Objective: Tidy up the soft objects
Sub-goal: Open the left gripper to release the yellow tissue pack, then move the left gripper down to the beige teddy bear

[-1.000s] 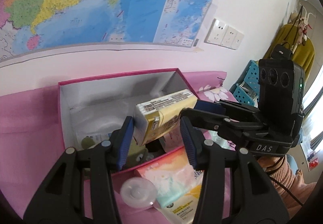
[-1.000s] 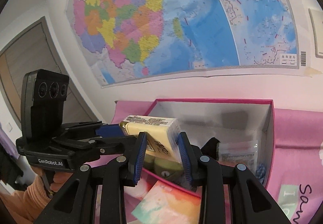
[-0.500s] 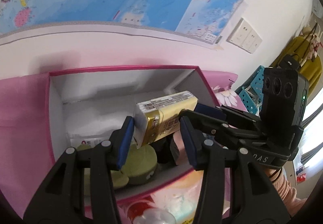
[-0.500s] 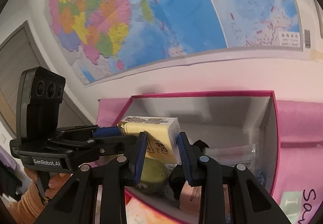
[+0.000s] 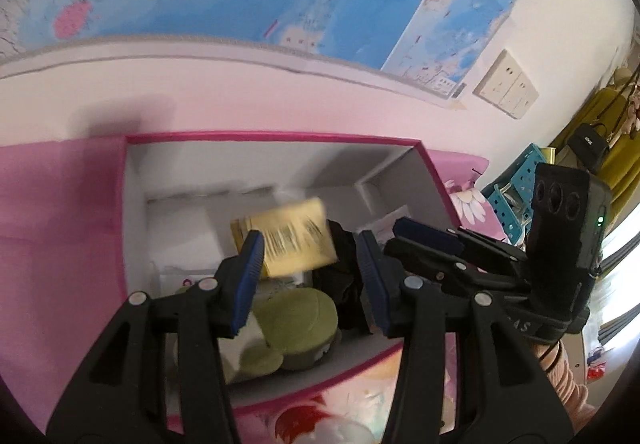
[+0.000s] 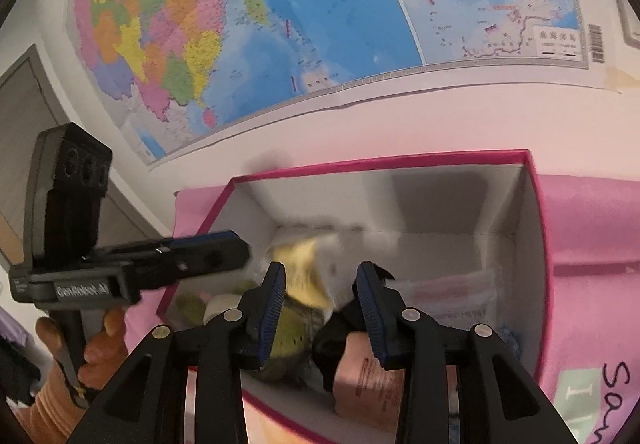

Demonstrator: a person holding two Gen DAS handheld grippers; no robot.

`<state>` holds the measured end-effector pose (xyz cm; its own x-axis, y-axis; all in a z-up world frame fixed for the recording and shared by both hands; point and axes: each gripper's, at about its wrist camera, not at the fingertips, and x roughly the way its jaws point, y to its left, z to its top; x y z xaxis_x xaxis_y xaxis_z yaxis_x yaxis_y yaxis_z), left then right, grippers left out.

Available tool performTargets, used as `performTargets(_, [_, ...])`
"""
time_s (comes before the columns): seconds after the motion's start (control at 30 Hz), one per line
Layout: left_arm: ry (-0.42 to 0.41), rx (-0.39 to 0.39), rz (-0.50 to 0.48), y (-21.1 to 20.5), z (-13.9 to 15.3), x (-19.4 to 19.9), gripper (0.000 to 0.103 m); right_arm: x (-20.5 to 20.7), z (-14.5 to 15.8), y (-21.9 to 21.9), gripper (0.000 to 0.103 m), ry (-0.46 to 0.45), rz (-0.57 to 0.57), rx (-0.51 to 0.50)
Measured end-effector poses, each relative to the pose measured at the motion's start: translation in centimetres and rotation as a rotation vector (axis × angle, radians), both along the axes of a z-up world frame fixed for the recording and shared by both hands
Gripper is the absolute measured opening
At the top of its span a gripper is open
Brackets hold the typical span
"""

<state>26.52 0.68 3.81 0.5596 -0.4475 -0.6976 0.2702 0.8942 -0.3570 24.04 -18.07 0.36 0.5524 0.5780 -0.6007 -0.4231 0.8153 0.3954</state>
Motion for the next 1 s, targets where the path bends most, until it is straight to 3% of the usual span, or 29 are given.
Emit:
performTargets(0.4, [-0.176,-0.025,-0.052,1.2,3.2,-8.4,0.050,-5.2,1.8,-2.3,0.039,-0.048,0.049,0.034])
performTargets(0.6, [-0.214,-0.070,-0.094,1.8,3.2,-13.1,0.051,-10.0,2.5,-4.1,0.048,-0.076,0.100,0.070])
performTargets(0.83, [-0.188,-0.085,-0.150,1.4,0.5,-18.0,0.054,-15.5,0.3,-5.8,0.052,-0.033,0.113,0.044])
performTargets(1.0, [-0.122,-0.079,-0.173,0.6,-2.7,-20.6,0.057,-18.0,-3.2,-8.4,0.058,0.072,0.071,0.056])
